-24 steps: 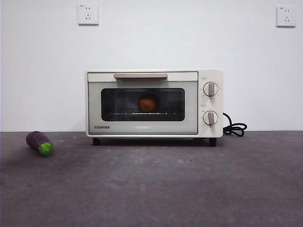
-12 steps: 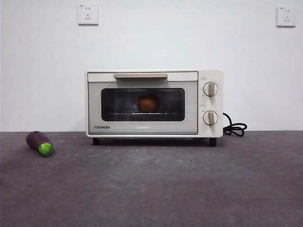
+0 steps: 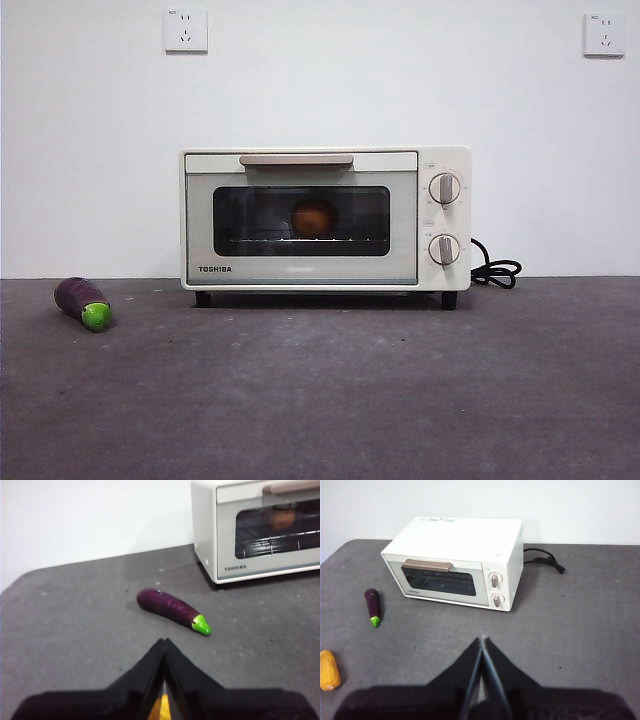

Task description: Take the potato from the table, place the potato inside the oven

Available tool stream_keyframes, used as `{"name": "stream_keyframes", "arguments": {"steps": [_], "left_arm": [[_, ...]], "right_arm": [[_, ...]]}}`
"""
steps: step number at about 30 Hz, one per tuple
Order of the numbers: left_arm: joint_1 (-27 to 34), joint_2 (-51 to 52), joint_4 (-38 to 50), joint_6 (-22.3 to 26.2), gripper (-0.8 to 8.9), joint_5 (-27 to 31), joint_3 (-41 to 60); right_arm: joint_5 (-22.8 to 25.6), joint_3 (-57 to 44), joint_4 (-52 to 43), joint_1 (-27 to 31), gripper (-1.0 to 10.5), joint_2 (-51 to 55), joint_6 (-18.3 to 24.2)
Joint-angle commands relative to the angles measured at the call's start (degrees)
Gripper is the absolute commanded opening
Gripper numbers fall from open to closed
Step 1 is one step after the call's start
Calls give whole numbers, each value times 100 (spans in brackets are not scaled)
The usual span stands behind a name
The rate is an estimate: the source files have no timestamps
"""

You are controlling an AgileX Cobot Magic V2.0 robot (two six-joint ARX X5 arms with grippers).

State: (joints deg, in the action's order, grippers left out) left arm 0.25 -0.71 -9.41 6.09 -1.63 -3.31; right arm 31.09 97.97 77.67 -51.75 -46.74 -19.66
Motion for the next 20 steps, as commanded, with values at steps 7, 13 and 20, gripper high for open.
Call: {"name": "stream_keyframes", "arguments": {"steps": [7,13,20], "left_arm": [[33,46,90,-356,-4,420,289],[33,17,-39,-354,-4,424,289],[33,17,-39,-546,-4,540,289]], "right_arm": [[7,-33,131,-9,2,2,37],[4,-33,131,-9,2,2,37],[4,-33,131,-9,2,2,37]]}}
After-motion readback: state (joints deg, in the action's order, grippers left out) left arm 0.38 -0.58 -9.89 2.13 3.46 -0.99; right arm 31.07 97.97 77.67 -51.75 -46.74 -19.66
